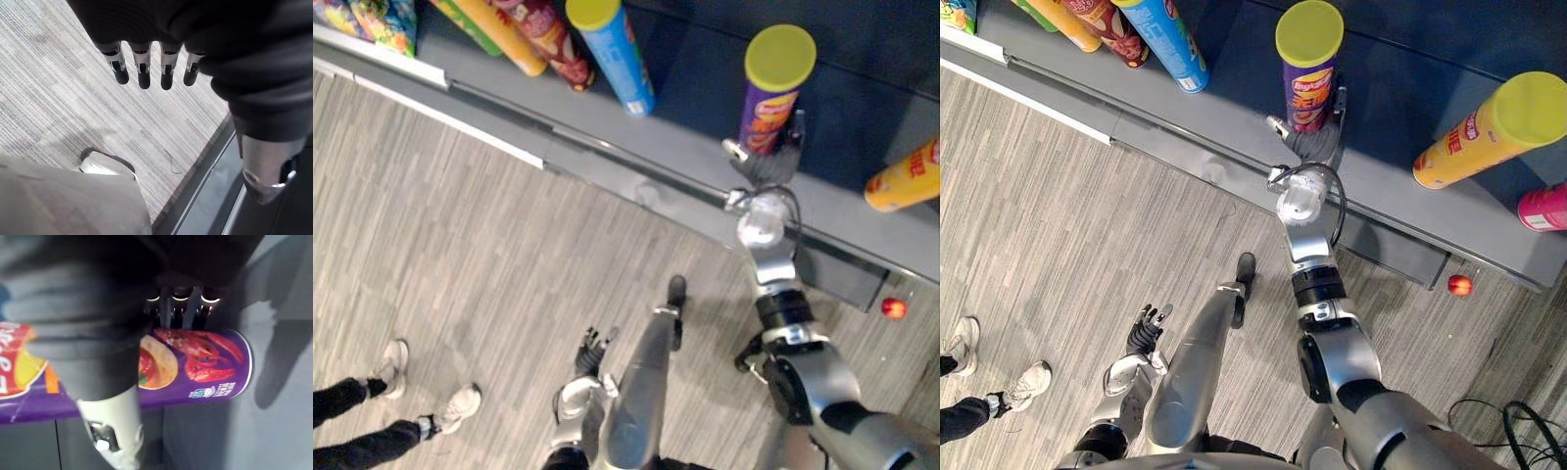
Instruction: Put the gum and the chips on the shelf.
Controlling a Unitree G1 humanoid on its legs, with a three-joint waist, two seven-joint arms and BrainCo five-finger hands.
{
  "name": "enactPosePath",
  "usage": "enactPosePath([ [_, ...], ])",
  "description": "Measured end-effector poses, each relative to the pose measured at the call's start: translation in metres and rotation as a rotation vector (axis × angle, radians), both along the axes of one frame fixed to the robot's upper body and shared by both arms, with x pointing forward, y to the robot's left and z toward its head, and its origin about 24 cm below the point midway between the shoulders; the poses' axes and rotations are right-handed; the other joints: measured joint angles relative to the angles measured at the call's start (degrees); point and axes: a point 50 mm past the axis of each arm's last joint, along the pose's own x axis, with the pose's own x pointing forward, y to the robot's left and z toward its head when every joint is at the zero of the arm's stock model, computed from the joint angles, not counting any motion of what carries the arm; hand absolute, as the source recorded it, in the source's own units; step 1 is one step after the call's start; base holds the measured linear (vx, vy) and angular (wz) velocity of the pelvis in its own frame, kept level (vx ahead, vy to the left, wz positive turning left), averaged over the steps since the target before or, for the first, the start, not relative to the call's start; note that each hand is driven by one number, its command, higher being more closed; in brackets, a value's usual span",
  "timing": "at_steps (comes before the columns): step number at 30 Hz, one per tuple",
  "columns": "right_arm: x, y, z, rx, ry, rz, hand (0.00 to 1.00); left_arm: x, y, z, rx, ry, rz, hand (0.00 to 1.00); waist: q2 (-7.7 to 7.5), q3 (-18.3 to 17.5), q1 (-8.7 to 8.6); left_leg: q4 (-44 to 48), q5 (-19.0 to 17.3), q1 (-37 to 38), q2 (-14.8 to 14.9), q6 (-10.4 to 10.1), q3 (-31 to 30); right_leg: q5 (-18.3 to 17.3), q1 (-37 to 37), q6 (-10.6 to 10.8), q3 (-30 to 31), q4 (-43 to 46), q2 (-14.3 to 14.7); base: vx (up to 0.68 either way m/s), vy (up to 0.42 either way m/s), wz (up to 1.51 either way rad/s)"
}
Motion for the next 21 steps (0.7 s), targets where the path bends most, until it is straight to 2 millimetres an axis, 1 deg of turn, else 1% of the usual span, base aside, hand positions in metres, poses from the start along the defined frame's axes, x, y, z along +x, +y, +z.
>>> enactPosePath([
  [4, 0.000, 0.005, -0.013, -0.032, 0.044, 0.028, 0.00, -0.002, 0.002, -0.003, 0.003, 0.016, 0.004, 0.00, -0.67, -0.3, -0.41, 0.0, -0.1, 1.3, 0.4, 0.0, 0.4, 0.0, 1.0, 0.0, 0.4, -0.2, 0.4, 0.00, -0.062, -0.06],
  [8, -0.002, 0.011, -0.027, -0.059, 0.086, 0.052, 0.00, -0.007, 0.006, -0.008, -0.001, 0.045, 0.027, 0.00, -1.32, -0.6, -1.42, -0.1, -0.4, 3.4, 1.0, -0.2, 0.8, 0.1, 3.0, 0.0, 0.5, -0.8, 1.0, -0.01, -0.063, -0.10],
  [9, -0.003, 0.014, -0.035, -0.061, 0.114, 0.064, 0.00, -0.009, 0.008, -0.010, -0.002, 0.054, 0.039, 0.00, -2.03, -1.0, -1.35, -0.2, -0.6, 4.1, 1.6, -0.3, 1.3, 0.3, 3.3, 0.1, 1.0, -1.3, 1.7, 0.00, -0.066, -0.30],
  [10, -0.004, 0.017, -0.049, -0.055, 0.162, 0.079, 0.00, -0.009, 0.010, -0.011, -0.003, 0.062, 0.053, 0.00, -2.53, -1.3, -1.55, -0.3, -0.9, 5.3, 2.5, -0.5, 1.6, 0.7, 4.6, 0.2, 1.1, -2.4, 2.6, 0.00, -0.063, -0.32],
  [11, -0.006, 0.018, -0.055, -0.052, 0.179, 0.085, 0.00, -0.011, 0.011, -0.013, -0.004, 0.074, 0.058, 0.00, -2.75, -1.4, -1.68, -0.5, -0.9, 5.9, 2.6, -0.5, 1.6, 0.8, 5.3, 0.2, 1.1, -2.9, 2.8, 0.01, -0.056, -0.23],
  [12, -0.010, 0.020, -0.069, -0.062, 0.220, 0.096, 0.00, -0.014, 0.013, -0.015, -0.006, 0.088, 0.068, 0.00, -3.44, -1.8, -2.31, -1.1, -1.0, 7.3, 2.9, -0.6, 1.8, 1.0, 6.6, 0.3, 1.2, -3.8, 3.4, 0.02, -0.030, -0.10],
  [13, -0.012, 0.022, -0.076, -0.071, 0.245, 0.106, 0.00, -0.015, 0.014, -0.016, -0.007, 0.093, 0.077, 0.00, -3.69, -1.9, -2.62, -1.5, -1.0, 8.1, 3.1, -0.6, 1.9, 1.2, 7.5, 0.4, 1.1, -4.4, 3.6, 0.04, -0.033, -0.12],
  [14, -0.015, 0.023, -0.089, -0.082, 0.285, 0.121, 0.00, -0.017, 0.015, -0.019, -0.008, 0.108, 0.084, 0.00, -4.17, -2.1, -2.77, -2.0, -1.0, 9.5, 3.3, -0.7, 2.2, 1.4, 8.8, 0.5, 1.2, -5.3, 4.0, 0.05, -0.021, -0.20],
  [15, -0.023, 0.022, -0.108, -0.095, 0.341, 0.131, 0.00, -0.020, 0.017, -0.022, -0.012, 0.125, 0.094, 0.00, -4.59, -2.3, -2.79, -2.8, -1.4, 11.9, 3.9, -0.8, 2.8, 1.9, 11.0, 0.6, 1.5, -6.7, 4.7, 0.05, -0.016, -0.29],
  [16, -0.030, 0.023, -0.128, -0.102, 0.409, 0.153, 0.00, -0.023, 0.019, -0.024, -0.005, 0.145, 0.099, 0.00, -5.48, -2.8, -3.02, -3.8, -1.5, 14.2, 4.3, -0.8, 3.4, 2.1, 12.9, 0.8, 1.9, -8.1, 5.3, 0.05, -0.008, -0.28],
  [17, -0.035, 0.023, -0.138, -0.100, 0.444, 0.165, 0.00, -0.025, 0.020, -0.026, -0.004, 0.157, 0.100, 0.00, -5.96, -3.1, -3.18, -4.2, -1.5, 15.2, 4.4, -0.8, 3.7, 2.3, 13.9, 0.9, 2.0, -8.8, 5.6, 0.05, -0.004, -0.20],
  [18, -0.044, 0.024, -0.156, -0.095, 0.504, 0.178, 0.00, -0.028, 0.022, -0.029, 0.006, 0.174, 0.097, 0.00, -6.73, -3.7, -4.12, -5.4, -1.5, 17.1, 4.6, -0.8, 3.9, 2.7, 15.8, 1.0, 2.0, -10.3, 6.1, 0.06, -0.002, -0.15],
  [19, -0.052, 0.022, -0.172, -0.093, 0.562, 0.197, 0.00, -0.031, 0.027, -0.031, 0.038, 0.197, 0.076, 0.00, -7.50, -4.1, -4.63, -6.6, -1.4, 19.2, 4.9, -0.9, 4.5, 3.2, 17.7, 1.2, 2.2, -12.1, 6.7, 0.06, -0.002, -0.19],
  [20, -0.057, 0.020, -0.179, -0.092, 0.586, 0.202, 0.00, -0.032, 0.028, -0.032, 0.047, 0.207, 0.066, 0.00, -7.83, -4.3, -5.00, -7.4, -1.4, 20.3, 5.0, -1.0, 4.8, 3.6, 18.5, 1.2, 2.5, -13.1, 7.1, 0.07, -0.001, -0.21],
  [21, -0.065, 0.015, -0.192, -0.086, 0.627, 0.208, 0.00, -0.035, 0.030, -0.034, 0.068, 0.228, 0.043, 0.00, -8.33, -4.6, -5.82, -9.1, -1.2, 22.3, 5.1, -1.0, 5.3, 4.3, 20.3, 1.5, 2.7, -15.1, 7.7, 0.06, 0.005, -0.20],
])
